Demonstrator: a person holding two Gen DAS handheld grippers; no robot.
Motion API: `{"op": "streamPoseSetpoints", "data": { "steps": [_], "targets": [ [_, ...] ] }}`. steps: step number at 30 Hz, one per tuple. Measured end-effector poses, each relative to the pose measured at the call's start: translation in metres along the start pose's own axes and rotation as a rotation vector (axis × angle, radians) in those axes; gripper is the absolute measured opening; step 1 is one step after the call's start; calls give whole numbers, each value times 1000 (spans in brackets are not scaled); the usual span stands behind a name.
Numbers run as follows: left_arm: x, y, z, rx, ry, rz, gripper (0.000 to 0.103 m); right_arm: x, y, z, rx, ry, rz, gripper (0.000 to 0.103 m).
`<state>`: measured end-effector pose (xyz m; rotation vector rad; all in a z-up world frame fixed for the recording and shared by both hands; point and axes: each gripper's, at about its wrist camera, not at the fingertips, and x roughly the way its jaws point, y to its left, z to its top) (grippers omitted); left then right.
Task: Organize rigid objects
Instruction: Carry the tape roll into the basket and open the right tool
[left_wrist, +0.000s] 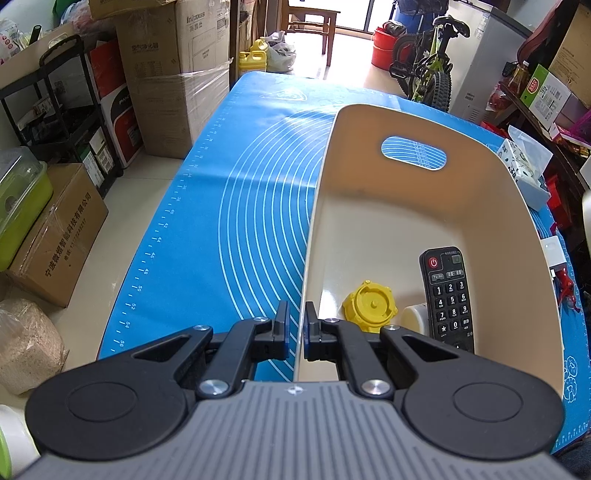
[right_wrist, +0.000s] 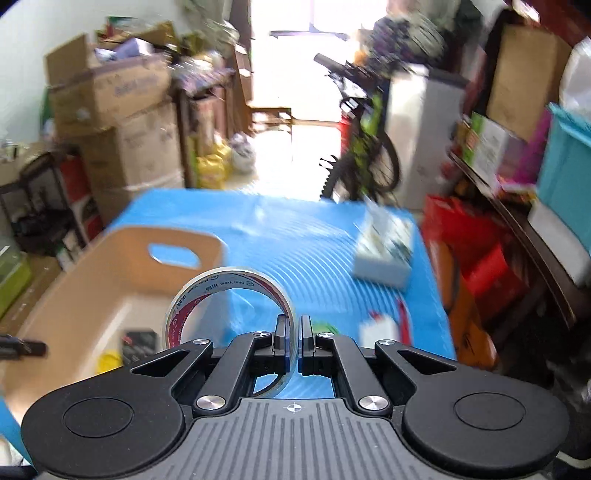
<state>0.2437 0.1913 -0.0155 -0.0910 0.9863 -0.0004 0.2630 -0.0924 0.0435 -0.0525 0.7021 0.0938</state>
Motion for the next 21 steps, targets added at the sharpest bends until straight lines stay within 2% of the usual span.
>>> {"op": "streamPoseSetpoints", "data": {
  "steps": [5, 9, 14, 21],
  "targets": [
    [0, 0, 0, 0, 0, 0, 10, 7, 41, 25, -69, -48, 75, 15],
    [0, 0, 0, 2, 0, 1, 9, 23, 75, 28, -116, -34, 127, 15],
    [0, -1, 0, 5, -1, 0, 9, 47, 110, 18, -162, 18, 149, 15],
    [0, -2, -1, 8, -1, 3, 9, 78, 140, -11, -257, 130, 155, 15]
  ]
}}
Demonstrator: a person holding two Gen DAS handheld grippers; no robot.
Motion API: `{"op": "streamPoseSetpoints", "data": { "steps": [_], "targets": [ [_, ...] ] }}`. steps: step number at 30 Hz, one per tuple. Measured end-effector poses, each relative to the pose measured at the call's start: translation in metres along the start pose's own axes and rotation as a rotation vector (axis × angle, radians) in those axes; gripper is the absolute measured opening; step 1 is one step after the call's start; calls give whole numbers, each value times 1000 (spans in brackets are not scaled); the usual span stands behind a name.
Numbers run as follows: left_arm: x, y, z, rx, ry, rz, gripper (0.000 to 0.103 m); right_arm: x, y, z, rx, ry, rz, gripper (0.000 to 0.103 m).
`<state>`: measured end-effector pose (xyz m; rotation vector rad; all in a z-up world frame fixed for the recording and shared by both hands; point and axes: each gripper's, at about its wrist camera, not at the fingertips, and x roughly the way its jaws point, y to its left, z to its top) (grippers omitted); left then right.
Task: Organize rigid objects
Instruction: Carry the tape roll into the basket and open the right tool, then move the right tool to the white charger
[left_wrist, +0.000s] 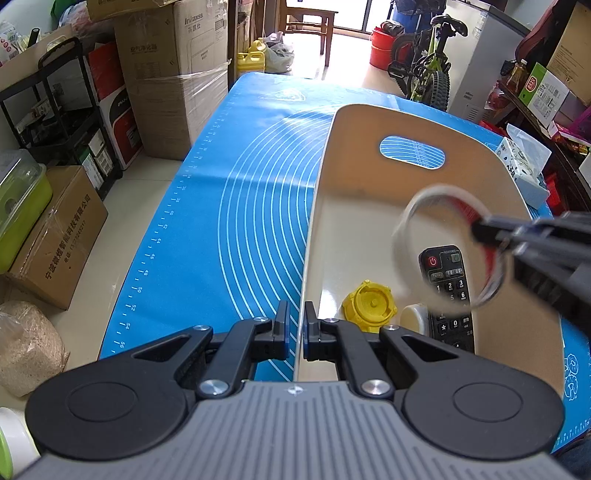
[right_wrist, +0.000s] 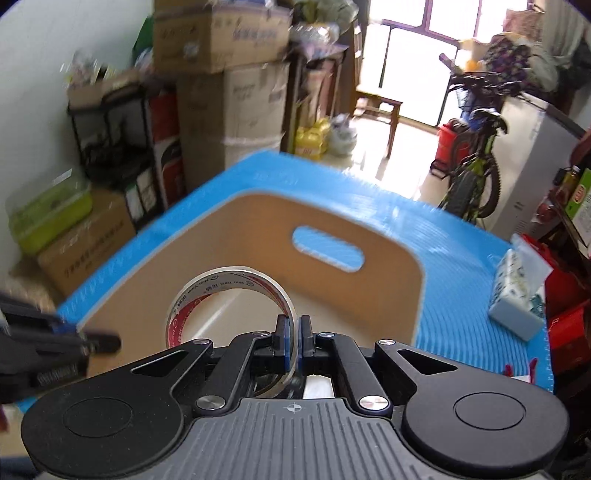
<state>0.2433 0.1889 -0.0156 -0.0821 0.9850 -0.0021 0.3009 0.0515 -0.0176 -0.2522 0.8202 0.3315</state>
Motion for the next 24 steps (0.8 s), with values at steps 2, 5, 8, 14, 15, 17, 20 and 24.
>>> {"op": "streamPoseSetpoints", "data": {
  "steps": [2, 5, 8, 14, 15, 17, 20, 24],
  "targets": [
    [0, 0, 0, 0, 0, 0, 9, 8, 6, -7, -14, 35, 5, 15],
    [0, 0, 0, -1, 0, -1, 9, 15, 8, -14, -16, 76, 13, 15],
    [0, 0, 0, 0, 0, 0, 9, 16, 8, -18, -14, 95, 23, 18],
    [0, 0, 0, 0, 0, 0, 9, -3, -9, -14, 44, 57, 42, 47],
    [0, 0, 0, 0, 0, 0, 9, -9, -14, -15, 56, 44, 43, 54],
    [0, 0, 0, 0, 0, 0, 9, -22, -23, -13, 90, 16, 48, 64],
    [0, 0, 0, -1, 0, -1, 9, -39, -37, -11, 151, -17, 55, 74],
    [0, 0, 0, -1, 0, -1, 10, -58, -54, -15, 193, -49, 41, 83]
  ]
}}
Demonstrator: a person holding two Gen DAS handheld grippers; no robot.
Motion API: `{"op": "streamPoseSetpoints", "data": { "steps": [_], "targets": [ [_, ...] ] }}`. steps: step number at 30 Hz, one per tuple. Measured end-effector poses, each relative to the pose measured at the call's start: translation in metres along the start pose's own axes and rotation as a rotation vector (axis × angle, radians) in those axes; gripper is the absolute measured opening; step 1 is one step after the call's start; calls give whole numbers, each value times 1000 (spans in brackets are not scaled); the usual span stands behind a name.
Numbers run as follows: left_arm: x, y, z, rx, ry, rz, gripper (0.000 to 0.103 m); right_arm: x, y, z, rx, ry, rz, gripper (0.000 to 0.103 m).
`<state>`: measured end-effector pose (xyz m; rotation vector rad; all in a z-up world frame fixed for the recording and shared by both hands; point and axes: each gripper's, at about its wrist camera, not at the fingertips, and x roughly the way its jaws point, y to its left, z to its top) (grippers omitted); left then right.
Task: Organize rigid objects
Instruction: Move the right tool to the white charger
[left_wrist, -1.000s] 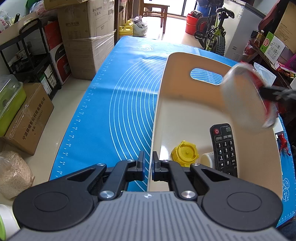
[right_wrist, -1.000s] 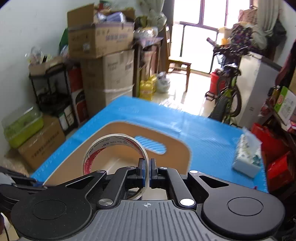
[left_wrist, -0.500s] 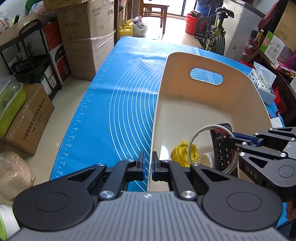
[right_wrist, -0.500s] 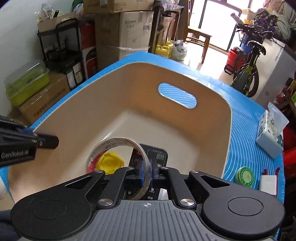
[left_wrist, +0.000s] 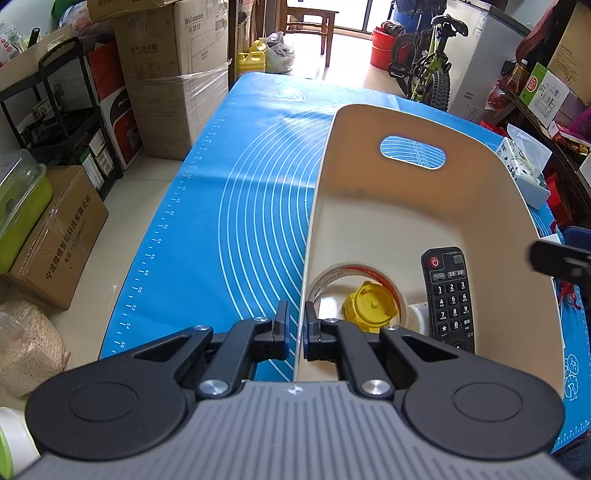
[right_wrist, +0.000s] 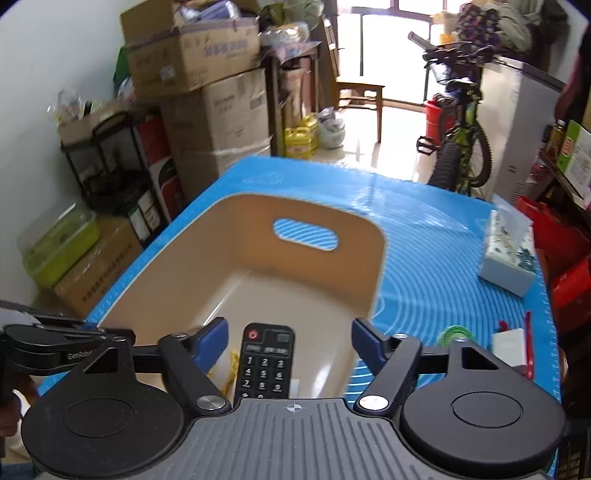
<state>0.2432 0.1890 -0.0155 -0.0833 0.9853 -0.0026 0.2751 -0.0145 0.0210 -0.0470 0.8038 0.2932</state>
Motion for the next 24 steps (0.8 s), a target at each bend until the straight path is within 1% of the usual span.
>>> {"op": "streamPoseSetpoints", "data": {
  "steps": [3, 9, 11, 13, 17, 24],
  "targets": [
    [0, 0, 0, 1, 0, 1, 10, -12, -13, -5, 10, -14, -34, 91],
    [0, 0, 0, 0, 0, 0, 10, -29, -58, -28, 87, -1, -123, 92],
    [0, 0, 0, 0, 0, 1, 10, -28, -73, -40, 122, 23, -158, 94],
    [0, 0, 0, 2, 0, 1, 10, -25, -88, -53, 153, 58, -183, 94],
    [0, 0, 0, 0, 0, 0, 10, -10, -110, -75, 173, 116, -238, 94],
    [0, 0, 0, 0, 0, 0, 10, 22, -134, -105, 197, 194, -258, 93]
  ]
}}
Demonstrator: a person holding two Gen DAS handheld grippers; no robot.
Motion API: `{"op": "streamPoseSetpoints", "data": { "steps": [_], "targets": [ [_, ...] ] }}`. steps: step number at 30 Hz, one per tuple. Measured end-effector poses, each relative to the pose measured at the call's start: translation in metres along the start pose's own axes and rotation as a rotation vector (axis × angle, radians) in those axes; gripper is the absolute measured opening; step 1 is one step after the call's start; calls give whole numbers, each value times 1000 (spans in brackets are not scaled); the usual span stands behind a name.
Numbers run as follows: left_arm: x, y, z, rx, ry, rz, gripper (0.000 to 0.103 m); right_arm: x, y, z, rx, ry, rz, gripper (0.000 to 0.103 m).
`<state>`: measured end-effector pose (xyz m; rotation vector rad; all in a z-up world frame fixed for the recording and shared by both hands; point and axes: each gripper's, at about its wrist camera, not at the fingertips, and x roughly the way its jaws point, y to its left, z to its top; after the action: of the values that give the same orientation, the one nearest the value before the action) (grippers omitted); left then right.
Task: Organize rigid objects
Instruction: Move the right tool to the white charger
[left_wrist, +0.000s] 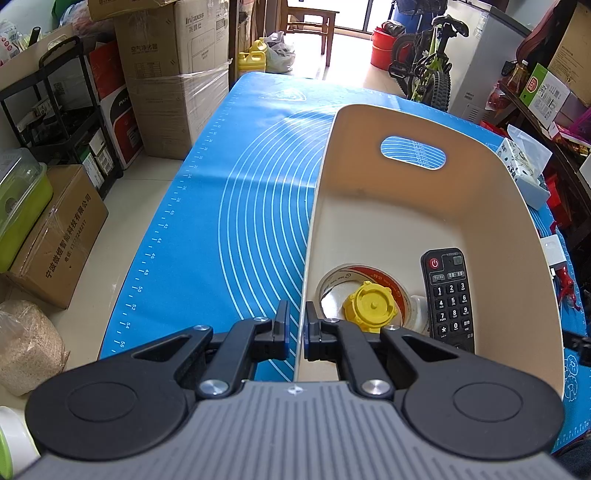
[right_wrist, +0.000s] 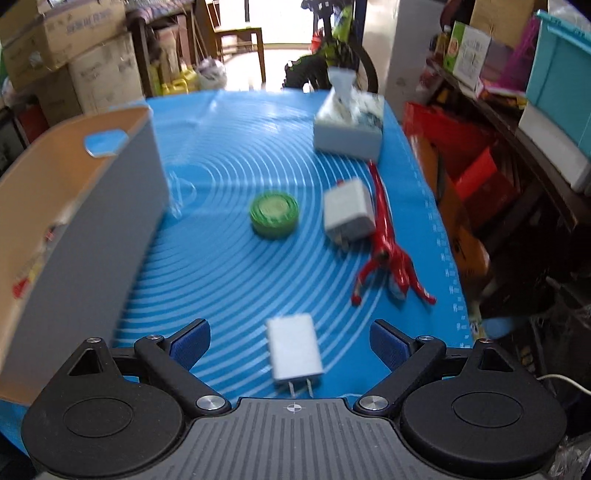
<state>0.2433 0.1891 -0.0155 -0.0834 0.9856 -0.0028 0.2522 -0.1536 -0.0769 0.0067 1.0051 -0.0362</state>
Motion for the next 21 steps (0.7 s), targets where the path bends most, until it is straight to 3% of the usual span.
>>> {"op": "streamPoseSetpoints", "data": {
  "steps": [5, 11, 17, 20, 21],
  "targets": [
    [1, 0, 0, 3, 1, 5, 10, 17, -4, -6, -3, 20, 3, 91],
    [1, 0, 0, 2, 1, 5, 10, 31, -6, -9, -9, 29, 10, 81],
    [1, 0, 0, 2, 1, 5, 10, 35, -7, -12, -17, 19, 20, 67],
    [1, 0, 0, 3, 1, 5, 10, 33, -6, -14, -31, 3, 29, 55],
    [1, 0, 0, 2, 1, 5, 10, 32, -5, -14, -36, 0, 35, 46]
  ]
}}
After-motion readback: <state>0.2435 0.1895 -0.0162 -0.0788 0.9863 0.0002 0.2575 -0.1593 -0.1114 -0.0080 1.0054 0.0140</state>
